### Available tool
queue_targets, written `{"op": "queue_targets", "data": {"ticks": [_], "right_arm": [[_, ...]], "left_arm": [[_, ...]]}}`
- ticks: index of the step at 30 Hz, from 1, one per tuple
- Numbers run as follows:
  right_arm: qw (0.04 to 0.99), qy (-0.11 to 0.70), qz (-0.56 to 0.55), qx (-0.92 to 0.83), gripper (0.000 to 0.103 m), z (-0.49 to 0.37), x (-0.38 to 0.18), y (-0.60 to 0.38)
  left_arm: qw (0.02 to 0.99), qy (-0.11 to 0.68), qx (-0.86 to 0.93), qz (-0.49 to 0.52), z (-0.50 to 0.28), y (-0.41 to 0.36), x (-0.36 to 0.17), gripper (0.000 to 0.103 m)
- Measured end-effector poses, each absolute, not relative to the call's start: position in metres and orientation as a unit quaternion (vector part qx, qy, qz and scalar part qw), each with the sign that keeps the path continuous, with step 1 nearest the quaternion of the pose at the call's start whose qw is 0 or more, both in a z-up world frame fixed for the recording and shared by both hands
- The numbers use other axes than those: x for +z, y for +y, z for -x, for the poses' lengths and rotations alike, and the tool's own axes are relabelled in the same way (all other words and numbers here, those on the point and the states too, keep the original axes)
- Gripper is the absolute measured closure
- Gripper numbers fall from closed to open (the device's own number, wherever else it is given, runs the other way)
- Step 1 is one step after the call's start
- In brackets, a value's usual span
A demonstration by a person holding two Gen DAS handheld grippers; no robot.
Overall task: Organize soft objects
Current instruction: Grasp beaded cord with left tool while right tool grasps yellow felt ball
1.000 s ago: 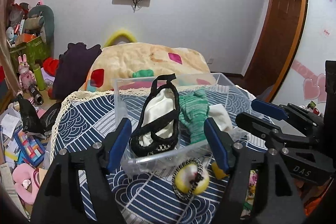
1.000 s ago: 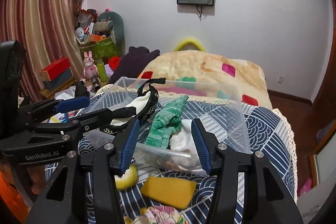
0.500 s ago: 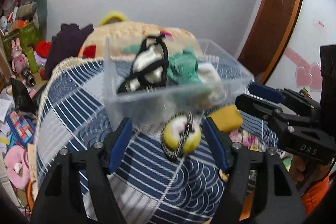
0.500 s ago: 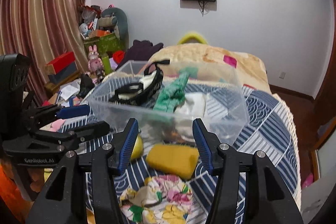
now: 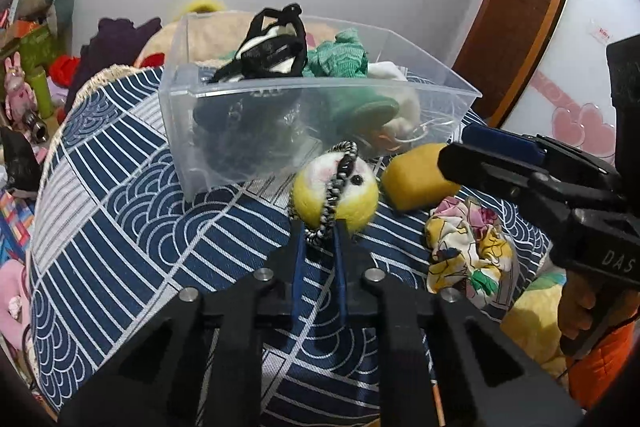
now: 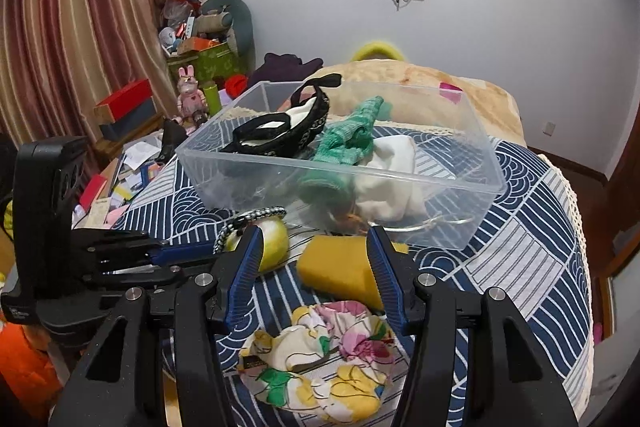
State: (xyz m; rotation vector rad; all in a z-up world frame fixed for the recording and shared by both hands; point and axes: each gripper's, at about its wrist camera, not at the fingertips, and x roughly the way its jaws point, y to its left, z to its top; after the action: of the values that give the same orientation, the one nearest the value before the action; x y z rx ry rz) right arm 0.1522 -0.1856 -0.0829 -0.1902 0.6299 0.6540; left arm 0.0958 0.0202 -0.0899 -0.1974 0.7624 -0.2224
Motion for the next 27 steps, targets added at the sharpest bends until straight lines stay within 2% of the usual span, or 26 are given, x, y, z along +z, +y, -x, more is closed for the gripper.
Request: {"op": "queue_targets", "data": {"ticks": [27], "right_arm": [[0.854, 0.352, 0.114, 0.366, 0.053, -0.165, -0.111, -0.129]], "left_arm": [[0.943, 0.309, -0.053, 0.110, -0.064, 0.061, -0.053, 0.098]]}}
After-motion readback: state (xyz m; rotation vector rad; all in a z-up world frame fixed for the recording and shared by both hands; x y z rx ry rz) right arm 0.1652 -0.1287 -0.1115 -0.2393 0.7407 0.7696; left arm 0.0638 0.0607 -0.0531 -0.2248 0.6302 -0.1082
